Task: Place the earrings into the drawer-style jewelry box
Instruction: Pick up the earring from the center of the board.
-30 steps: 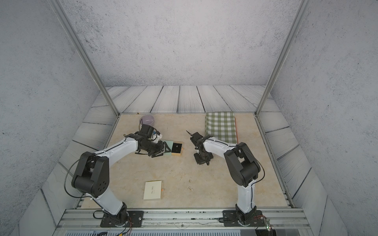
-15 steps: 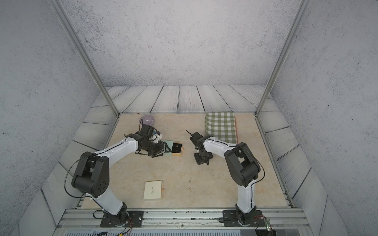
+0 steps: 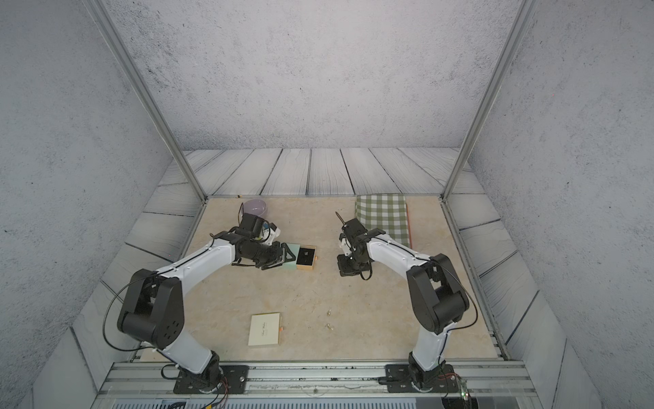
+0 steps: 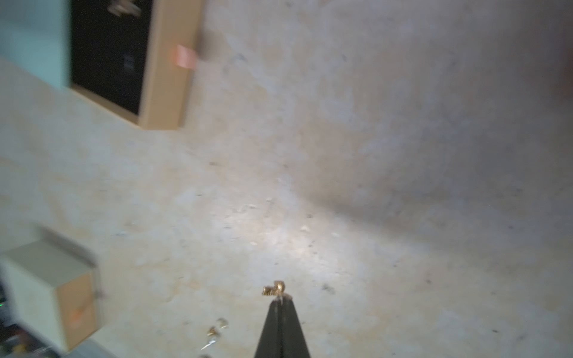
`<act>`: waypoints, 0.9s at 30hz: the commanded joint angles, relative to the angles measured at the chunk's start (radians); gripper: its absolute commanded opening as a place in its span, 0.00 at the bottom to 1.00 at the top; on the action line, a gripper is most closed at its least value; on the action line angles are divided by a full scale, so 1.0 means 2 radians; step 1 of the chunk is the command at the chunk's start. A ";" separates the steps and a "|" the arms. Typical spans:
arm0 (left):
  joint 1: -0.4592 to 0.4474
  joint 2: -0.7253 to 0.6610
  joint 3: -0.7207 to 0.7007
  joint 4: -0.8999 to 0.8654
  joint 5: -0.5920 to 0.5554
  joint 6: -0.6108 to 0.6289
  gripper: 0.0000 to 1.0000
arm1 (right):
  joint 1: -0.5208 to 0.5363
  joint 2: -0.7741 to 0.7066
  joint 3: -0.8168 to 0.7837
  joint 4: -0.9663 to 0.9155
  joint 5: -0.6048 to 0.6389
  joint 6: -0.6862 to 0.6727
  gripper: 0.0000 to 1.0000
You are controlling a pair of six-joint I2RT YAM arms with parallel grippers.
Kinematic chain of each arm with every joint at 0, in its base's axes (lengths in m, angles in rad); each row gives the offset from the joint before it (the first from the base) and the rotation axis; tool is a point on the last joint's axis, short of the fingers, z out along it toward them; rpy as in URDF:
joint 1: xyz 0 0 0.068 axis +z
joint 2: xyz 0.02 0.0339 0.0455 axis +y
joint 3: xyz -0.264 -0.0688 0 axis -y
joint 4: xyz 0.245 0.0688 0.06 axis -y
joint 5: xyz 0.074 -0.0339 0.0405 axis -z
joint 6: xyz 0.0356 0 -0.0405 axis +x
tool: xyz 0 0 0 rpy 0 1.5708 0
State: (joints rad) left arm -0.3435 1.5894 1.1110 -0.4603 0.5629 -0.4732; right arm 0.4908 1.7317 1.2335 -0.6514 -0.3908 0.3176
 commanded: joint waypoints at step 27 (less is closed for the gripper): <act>-0.048 -0.078 -0.096 0.460 0.293 -0.089 0.59 | -0.052 -0.086 -0.133 0.615 -0.429 0.405 0.00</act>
State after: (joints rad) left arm -0.4351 1.4475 0.8898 0.4442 1.1305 -0.6838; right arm 0.3840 1.5520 0.9627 0.5354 -1.2205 1.1004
